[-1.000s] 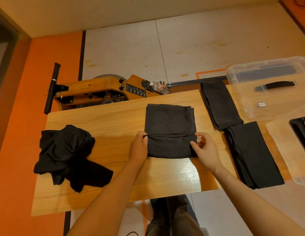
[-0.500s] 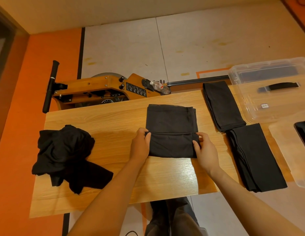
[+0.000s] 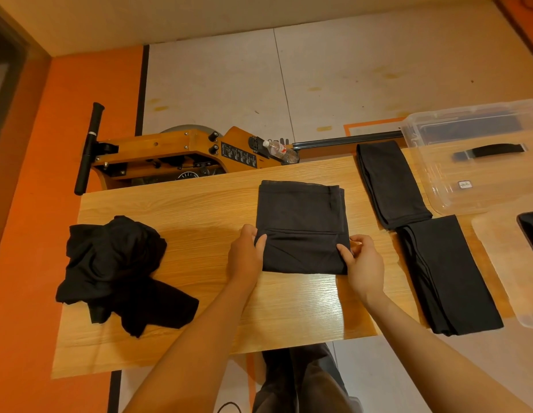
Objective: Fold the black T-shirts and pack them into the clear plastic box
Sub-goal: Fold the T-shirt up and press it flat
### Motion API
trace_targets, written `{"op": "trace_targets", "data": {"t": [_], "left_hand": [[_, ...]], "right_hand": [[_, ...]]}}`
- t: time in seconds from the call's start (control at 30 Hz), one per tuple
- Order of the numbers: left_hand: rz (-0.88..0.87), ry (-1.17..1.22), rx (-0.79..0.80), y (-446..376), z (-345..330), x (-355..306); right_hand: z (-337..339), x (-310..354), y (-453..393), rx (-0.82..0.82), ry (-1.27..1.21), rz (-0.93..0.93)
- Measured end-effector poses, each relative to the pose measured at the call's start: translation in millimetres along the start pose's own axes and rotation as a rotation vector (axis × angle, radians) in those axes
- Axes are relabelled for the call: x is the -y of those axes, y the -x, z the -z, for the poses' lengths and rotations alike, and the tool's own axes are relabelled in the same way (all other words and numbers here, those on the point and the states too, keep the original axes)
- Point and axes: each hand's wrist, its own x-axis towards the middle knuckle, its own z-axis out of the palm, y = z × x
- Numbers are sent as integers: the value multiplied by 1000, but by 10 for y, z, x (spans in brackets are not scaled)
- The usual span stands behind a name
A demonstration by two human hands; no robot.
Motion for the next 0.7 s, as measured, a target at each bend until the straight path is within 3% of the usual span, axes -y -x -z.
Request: {"op": "trace_targets", "data": {"t": [0.43, 0.53, 0.63, 0.7], "left_hand": [[65, -19, -17, 4, 35, -19], [-114, -130, -122, 79, 53, -4], [-382, -318, -67, 157, 37, 78], [-501, -447, -56, 194, 3, 184]], "right_hand": [[16, 53, 5, -58, 82, 62], [34, 87, 23, -128, 237, 297], [17, 58, 55, 1, 443, 604], [-11, -10, 78, 92, 509, 666]]}}
